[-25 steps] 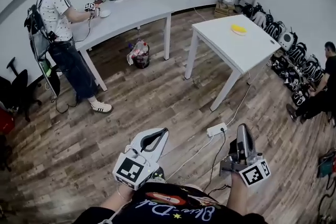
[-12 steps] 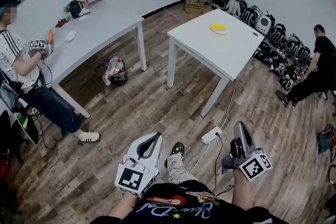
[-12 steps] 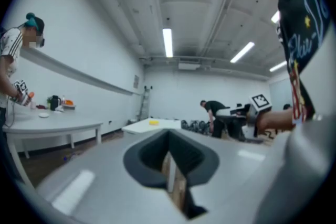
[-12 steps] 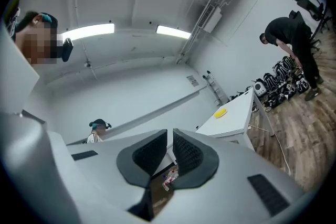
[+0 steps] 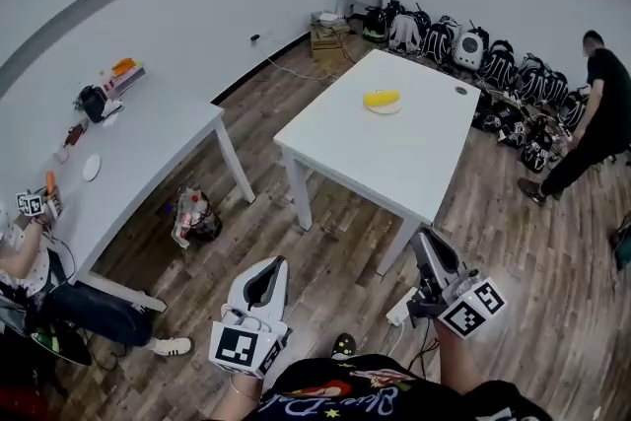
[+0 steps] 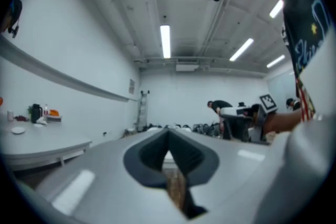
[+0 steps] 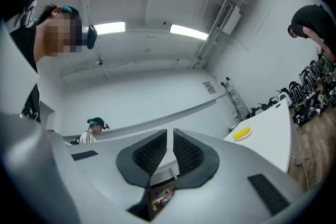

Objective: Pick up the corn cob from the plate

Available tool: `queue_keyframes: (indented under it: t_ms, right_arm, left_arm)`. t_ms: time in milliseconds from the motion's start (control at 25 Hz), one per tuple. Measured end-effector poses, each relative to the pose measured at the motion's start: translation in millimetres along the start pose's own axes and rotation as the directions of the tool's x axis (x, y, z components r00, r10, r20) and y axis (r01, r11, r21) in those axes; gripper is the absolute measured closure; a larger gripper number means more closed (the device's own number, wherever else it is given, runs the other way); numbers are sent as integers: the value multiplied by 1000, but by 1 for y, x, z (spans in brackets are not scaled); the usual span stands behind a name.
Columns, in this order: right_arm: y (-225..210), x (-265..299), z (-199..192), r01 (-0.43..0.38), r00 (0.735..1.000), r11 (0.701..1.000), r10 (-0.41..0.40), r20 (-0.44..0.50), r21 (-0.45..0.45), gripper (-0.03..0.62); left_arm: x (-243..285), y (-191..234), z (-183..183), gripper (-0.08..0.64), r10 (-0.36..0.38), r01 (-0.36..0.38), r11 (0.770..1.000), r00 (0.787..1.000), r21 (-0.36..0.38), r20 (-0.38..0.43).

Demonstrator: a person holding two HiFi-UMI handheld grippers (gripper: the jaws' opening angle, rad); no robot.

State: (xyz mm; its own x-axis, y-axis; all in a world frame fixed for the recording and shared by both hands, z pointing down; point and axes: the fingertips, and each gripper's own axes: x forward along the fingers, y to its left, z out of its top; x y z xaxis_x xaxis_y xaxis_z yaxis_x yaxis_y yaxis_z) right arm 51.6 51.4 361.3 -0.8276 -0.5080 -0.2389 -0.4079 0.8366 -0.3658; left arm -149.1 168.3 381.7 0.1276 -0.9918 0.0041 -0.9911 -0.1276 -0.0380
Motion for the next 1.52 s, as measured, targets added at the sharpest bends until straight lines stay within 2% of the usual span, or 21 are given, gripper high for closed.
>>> queue_keyframes:
  t_ms: [80,240,400,560,640,760,840,1000,1120,1240,1320,1400,1520]
  right_arm:
    - [-25,12,4,19,1000,1000,-19,9,8,574]
    - [-53,40,1,48,999,998,-48,-1,-34,574]
    - [-96,72,-4,103,995,995,-103,0,9,574]
    - [-139,131,-5,126,992,990,-127,-22,-67,574]
    - [-161,172,-1,128,992,989,-129,-8,-68,572]
    - [-192,236,14,139,990,988,-136,36,-75,565]
    - [-215,278,18,161,987,981,-159,26,-112,555]
    - [-255,347,7,164,984,974,-174,-49,-154,499]
    - [-280,383,-3,151,981,972,-169,-91,-177,476]
    - [-307,408,-8,119,971,963,-163,-173,-241,448]
    - [-331,415,-10,99,955,952,-173,-242,-288,436]
    - [-357,419,-14,59,933,941,-172,-317,-334,423]
    - [-396,429,-36,-78,868,906,-143,-475,-416,387]
  left_arm:
    - [33,7,-7,572,-24,24,1000,1000,-16,-14]
    - [101,31,-15,571,-93,92,995,995,-33,-38]
    - [181,50,-20,572,-184,182,981,983,-66,-22]
    - [271,77,-29,572,-273,272,959,962,-76,-5]
    - [316,98,-28,572,-312,312,947,950,-73,4]
    - [382,130,-25,571,-382,381,922,924,-70,2]
    - [418,154,-21,572,-424,423,903,906,-72,-8]
    - [466,197,-22,571,-471,468,879,882,-87,-20]
    - [494,221,-34,571,-486,476,867,873,-150,-38]
    - [516,227,-41,572,-521,501,841,851,-205,-60]
    - [528,224,-42,572,-536,512,832,841,-216,-73]
    - [538,223,-38,571,-537,512,831,840,-218,-75]
    - [546,225,-37,572,-530,498,833,843,-242,-88]
